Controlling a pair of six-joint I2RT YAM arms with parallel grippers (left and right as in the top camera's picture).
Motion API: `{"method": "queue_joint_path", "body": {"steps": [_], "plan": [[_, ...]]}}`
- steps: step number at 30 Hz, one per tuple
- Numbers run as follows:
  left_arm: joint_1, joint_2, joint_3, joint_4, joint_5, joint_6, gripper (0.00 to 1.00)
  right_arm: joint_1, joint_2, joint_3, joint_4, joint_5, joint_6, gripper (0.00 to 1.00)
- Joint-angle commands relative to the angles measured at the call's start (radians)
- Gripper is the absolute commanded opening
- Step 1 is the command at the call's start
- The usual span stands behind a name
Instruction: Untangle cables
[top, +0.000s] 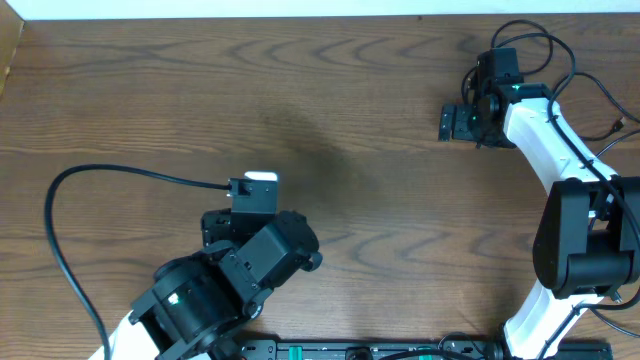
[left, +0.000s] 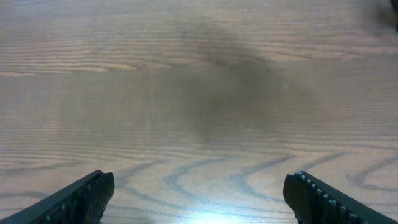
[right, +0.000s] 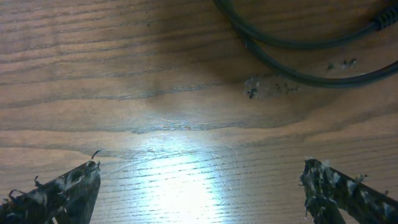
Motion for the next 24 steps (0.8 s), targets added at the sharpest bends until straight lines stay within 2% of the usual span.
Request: {"method": "queue_joint_path", "body": {"steps": [1, 6, 13, 24], "plan": [[0.017, -0.034, -0.017, -0.001, -0.009, -0.032, 0.91, -0.002, 0.002, 0.010, -0.001, -0.001, 0.011, 0.99], [0.054, -0.094, -0.125, 0.075, -0.001, -0.056, 0.91, -0.002, 0.002, 0.010, -0.001, -0.002, 0.011, 0.99], [0.134, -0.221, -0.329, 0.335, 0.018, -0.056, 0.91, -0.002, 0.002, 0.010, -0.001, -0.001, 0.011, 0.99], [0.347, -0.422, -0.650, 0.678, 0.190, -0.054, 0.91, -0.002, 0.002, 0.010, -0.001, -0.001, 0.011, 0.99]]}}
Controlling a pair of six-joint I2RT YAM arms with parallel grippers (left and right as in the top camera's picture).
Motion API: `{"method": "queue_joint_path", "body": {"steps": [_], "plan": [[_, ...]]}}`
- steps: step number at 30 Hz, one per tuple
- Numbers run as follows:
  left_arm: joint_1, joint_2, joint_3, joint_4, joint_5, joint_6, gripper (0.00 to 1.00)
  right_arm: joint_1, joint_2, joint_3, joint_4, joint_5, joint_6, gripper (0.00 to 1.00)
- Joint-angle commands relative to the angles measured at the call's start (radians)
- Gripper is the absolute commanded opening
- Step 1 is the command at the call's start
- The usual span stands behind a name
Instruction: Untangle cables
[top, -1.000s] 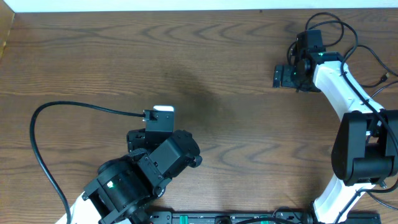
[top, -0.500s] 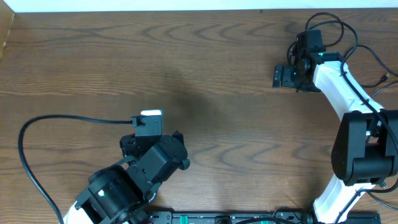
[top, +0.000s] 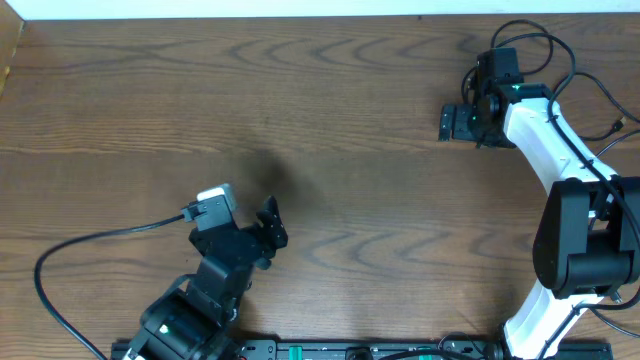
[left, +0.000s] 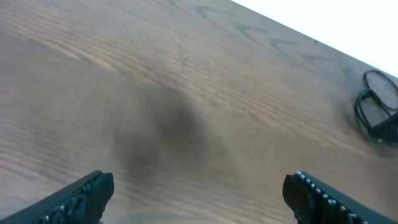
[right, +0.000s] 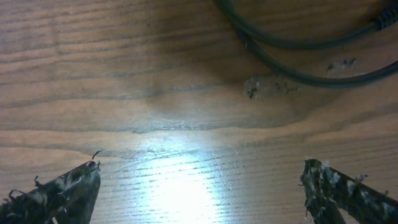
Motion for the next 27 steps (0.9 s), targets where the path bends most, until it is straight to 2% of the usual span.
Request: {"method": "queue_joint_path", "body": {"steps": [1, 9, 18, 27], "plan": [[0.063, -0.058, -0.077, 0.068, 0.073, -0.001, 0.91, -0.002, 0.002, 0.010, 0.000, -0.002, 0.011, 0.99], [0.193, -0.207, -0.280, 0.316, 0.199, 0.118, 0.91, -0.002, 0.002, 0.010, 0.000, -0.002, 0.011, 0.99], [0.341, -0.374, -0.452, 0.465, 0.391, 0.254, 0.91, -0.002, 0.002, 0.010, 0.000, -0.002, 0.011, 0.99], [0.435, -0.443, -0.555, 0.578, 0.524, 0.425, 0.91, -0.002, 0.002, 0.010, 0.000, -0.002, 0.011, 0.99]]}}
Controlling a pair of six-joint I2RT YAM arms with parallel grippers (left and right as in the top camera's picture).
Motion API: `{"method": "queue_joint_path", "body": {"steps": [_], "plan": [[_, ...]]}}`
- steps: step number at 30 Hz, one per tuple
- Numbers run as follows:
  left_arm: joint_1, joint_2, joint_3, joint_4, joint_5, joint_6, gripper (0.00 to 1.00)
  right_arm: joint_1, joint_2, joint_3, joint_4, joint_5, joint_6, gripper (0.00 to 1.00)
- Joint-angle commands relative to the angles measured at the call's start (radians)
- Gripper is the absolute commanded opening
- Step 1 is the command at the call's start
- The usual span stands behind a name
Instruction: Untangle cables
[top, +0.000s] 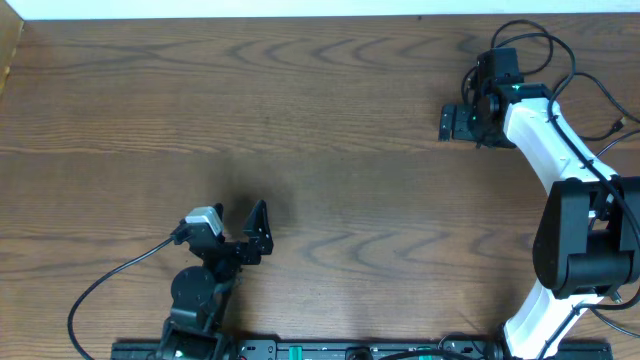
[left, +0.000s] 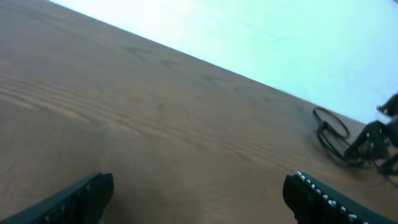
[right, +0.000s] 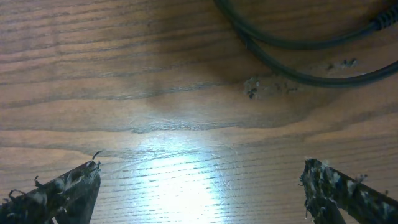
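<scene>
Black cables (top: 540, 42) lie looped at the table's far right corner, behind my right arm. In the right wrist view two strands of the black cables (right: 292, 45) curve across the wood just beyond my right gripper (right: 199, 193), which is open and empty over bare table. The overhead view shows the right gripper (top: 455, 122) left of the cable pile. My left gripper (top: 238, 232) sits low near the front edge, open and empty. Its wrist view looks across the table, with the left gripper (left: 199, 199) spread wide and a cable loop (left: 333, 132) far off to the right.
The wooden table (top: 330, 110) ends at a white wall at the back. A thin black camera wire (top: 110, 290) trails from my left wrist toward the front left. A scuffed patch (right: 261, 87) marks the wood beside the cables.
My left arm has drawn back further toward the front edge, and its wrist has tilted up, so the far wall and cable pile show. The right arm has not moved.
First my left gripper hung open over bare wood at the middle left, pointing down. Then it was nearer the front edge and tilted up. Now it is folded close to its base. My right gripper stayed open beside the cables throughout.
</scene>
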Motion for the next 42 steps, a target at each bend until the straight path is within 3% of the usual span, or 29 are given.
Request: {"method": "queue_joint_path", "body": {"steps": [1, 19, 28, 32, 42], "plan": [[0.035, -0.026, -0.025, 0.027, 0.096, 0.132, 0.91, -0.002, 0.002, 0.010, 0.000, -0.001, 0.011, 0.99], [0.179, -0.156, -0.029, 0.050, 0.116, 0.491, 0.91, -0.002, 0.002, 0.010, 0.000, -0.001, 0.011, 0.99], [0.184, -0.156, -0.029, -0.012, 0.058, 0.511, 0.91, -0.002, 0.002, 0.010, 0.000, -0.001, 0.011, 0.99], [0.186, -0.154, -0.029, -0.111, -0.061, 0.416, 0.91, -0.002, 0.002, 0.010, 0.000, -0.001, 0.011, 0.99], [0.187, -0.156, -0.029, -0.111, -0.063, 0.411, 0.91, -0.002, 0.002, 0.010, 0.000, -0.002, 0.011, 0.99]]}}
